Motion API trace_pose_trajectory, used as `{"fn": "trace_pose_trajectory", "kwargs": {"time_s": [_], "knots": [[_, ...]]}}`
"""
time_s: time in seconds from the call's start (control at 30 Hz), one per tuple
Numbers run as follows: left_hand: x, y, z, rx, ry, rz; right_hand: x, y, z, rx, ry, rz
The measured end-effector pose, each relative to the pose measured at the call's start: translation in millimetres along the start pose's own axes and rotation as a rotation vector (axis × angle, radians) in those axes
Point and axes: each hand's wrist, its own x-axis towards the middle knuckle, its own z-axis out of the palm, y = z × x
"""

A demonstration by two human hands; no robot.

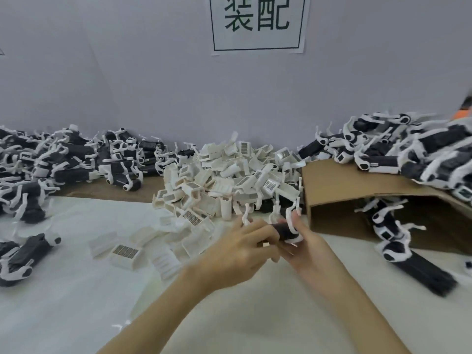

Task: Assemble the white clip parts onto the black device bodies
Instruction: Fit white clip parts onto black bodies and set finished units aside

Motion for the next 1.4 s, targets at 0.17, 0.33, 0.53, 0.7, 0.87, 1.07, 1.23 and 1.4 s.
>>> {"fn": "trace_pose_trajectory", "kwargs": {"time_s": [0.17, 0.33, 0.53, 0.7, 0.87, 1.07, 1.23, 1.4], "knots": [[-7.9, -5.8, 20.4, 0.057, 0.075, 0.004, 3.6, 1.5, -8.6, 0.07, 0.061, -0.053], [-18.2, -17.0, 19.6, -0.108, 0.279, -0.302, 3.5, 6.5, 3.3, 0.093, 0.151, -0.143], [-18.4, -5.9, 6.1, -0.868, 0.307, -0.979, -4.9, 9.3, 16.7, -0.006, 0.142, -0.161], [-17.6, -13.1, -1.5, -1.163, 0.178, -1.06, -10.6, 3.9, 23.4, -0.032, 0.045, -0.2], [-20.7, -17.2, -7.8, -1.241, 0.241, -0.963, -13.5, -0.6, 25.1, -0.053, -0.009, -0.155], [-33.4, -35.2, -12.6, -1.295, 0.025, -0.799, -17.1, -12.4, 10.7, -0.064, -0.055, 0.2], [-36.4, -42.7, -19.6, -1.271, -0.154, -0.663, -13.3, -8.0, 10.8, -0.18, 0.014, 0.206], [-31.0, -37.8, -15.5, -1.366, 0.035, -1.019, -12.1, -3.3, 15.6, -0.093, 0.024, 0.061]]}}
